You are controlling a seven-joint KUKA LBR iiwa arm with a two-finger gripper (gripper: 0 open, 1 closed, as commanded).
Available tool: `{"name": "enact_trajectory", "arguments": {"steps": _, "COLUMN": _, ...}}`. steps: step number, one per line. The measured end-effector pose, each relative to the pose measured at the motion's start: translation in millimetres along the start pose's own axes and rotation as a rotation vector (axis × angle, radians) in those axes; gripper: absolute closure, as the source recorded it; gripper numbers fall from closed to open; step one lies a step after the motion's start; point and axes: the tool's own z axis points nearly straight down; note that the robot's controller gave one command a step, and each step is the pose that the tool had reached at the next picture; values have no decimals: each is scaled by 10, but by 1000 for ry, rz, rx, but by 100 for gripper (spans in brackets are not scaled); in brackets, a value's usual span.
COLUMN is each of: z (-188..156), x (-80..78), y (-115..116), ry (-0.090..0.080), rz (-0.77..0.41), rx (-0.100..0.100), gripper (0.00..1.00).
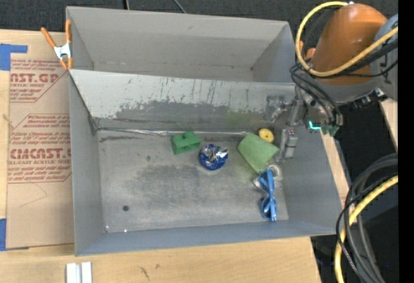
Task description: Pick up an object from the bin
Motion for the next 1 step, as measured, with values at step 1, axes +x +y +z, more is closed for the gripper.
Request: {"name": "enact_trajectory", "arguments": {"steps": 1, "z": 1156, "x": -35, "y": -159, "ry": -31, "rz": -302, "rx": 2, "gripper": 0}}
